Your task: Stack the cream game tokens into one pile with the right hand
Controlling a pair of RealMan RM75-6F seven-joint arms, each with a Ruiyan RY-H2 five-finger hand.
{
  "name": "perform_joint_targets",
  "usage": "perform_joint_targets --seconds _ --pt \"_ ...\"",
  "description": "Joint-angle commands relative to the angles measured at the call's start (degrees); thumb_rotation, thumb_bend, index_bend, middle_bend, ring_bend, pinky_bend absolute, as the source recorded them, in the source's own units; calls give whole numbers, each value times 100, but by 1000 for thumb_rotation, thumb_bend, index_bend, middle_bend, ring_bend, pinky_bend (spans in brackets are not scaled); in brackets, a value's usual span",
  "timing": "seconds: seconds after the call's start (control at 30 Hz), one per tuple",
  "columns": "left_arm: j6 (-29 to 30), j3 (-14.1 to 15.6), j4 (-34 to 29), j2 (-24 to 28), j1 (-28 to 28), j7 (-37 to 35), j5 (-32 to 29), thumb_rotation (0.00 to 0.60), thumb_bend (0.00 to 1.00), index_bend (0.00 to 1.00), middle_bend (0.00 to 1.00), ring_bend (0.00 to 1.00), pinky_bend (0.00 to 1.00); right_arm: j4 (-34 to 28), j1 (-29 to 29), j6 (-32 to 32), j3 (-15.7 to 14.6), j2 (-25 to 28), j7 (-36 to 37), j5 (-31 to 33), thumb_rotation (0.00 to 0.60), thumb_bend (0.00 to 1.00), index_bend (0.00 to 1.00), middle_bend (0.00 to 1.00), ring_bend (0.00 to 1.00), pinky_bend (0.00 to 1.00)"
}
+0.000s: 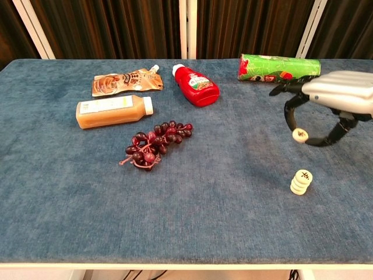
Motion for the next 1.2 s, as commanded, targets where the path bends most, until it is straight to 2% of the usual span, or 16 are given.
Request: perform_joint_targets --seconds 0.03,0.63,1.2 --pt "8 2 -14 5 2 9 6 600 122 0 0 0 0 -242 -10 -40 -213 170 0 -250 600 243 520 68 0 0" --pt "75 1 -23 20 34 -17 16 600 121 0 0 0 0 -573 -77 59 -447 255 -304 -608 600 245 522 68 0 0" --pt "185 -10 -43 29 71 -103 58 600 121 0 0 0 0 -752 -80 -79 -433 316 -648 -370 600 245 518 61 0 0"
